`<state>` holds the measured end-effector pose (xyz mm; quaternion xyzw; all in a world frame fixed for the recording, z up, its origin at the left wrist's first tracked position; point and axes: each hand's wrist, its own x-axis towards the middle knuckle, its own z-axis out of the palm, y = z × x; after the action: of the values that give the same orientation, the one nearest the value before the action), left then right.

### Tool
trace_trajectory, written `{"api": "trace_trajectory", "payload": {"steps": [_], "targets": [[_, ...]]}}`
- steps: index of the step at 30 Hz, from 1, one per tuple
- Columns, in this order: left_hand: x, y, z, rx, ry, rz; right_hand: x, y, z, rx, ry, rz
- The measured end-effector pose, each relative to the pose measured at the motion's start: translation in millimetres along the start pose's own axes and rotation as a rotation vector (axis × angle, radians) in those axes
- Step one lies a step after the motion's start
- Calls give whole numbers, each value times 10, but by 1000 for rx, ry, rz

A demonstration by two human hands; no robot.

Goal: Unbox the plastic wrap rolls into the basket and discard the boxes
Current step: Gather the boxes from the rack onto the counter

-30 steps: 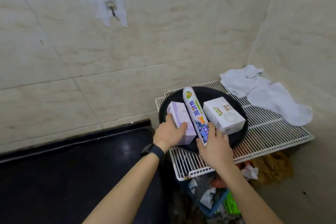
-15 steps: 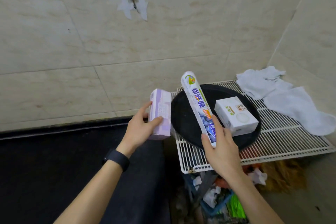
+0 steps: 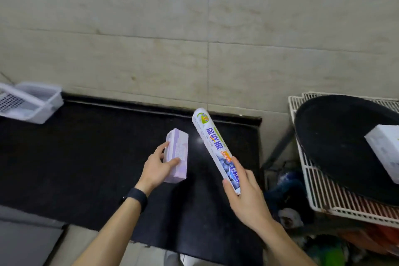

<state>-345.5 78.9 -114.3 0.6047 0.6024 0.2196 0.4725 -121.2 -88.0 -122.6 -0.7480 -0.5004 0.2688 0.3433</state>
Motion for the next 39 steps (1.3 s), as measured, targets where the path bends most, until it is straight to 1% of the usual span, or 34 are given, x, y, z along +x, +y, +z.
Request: {"api": "trace_trajectory", "payload": {"steps": [2, 4, 8, 10, 14, 17, 20, 22, 25, 26, 28, 31, 34, 37, 39], "targets": [[118, -318, -150, -5, -15, -57, 62, -27, 374, -17, -68, 41], [249, -601, -277, -12, -53, -107, 116, -67, 733, -32, -99, 98], [495, -1029, -401, -105, -146, -196, 189, -129, 1380, -28, -89, 215], [609, -1161, -440, -125, -149, -216, 211, -151, 1643, -51, -87, 251], [778, -1380, -567, -61, -113, -225, 273, -214, 2046, -89, -95, 267], [810, -1523, -646, 56, -122, -221, 350, -305, 2301, -119, -98, 265], [773, -1643, -657, 213, -68, -150, 436, -381, 2494, -209, -92, 237], [702, -1666, -668, 353, -28, -42, 465, -402, 2574, -325, -99, 215], [623, -1690, -668, 637, -81, 190, 472, -400, 2661, -430, -106, 203], [607, -1700, -665, 697, -123, 224, 468, -401, 2682, -449, -111, 195], [590, -1725, -664, 728, -182, 185, 452, -386, 2733, -475, -135, 162], [542, -1740, -648, 708, -162, 120, 369, -328, 2799, -505, -187, 120], [541, -1763, -653, 690, -138, 117, 309, -320, 2858, -494, -182, 92], [540, -1810, -674, 688, -159, 134, 314, -330, 2906, -467, -163, 66], [529, -1816, -677, 704, -178, 142, 319, -312, 2893, -459, -192, 81]]}}
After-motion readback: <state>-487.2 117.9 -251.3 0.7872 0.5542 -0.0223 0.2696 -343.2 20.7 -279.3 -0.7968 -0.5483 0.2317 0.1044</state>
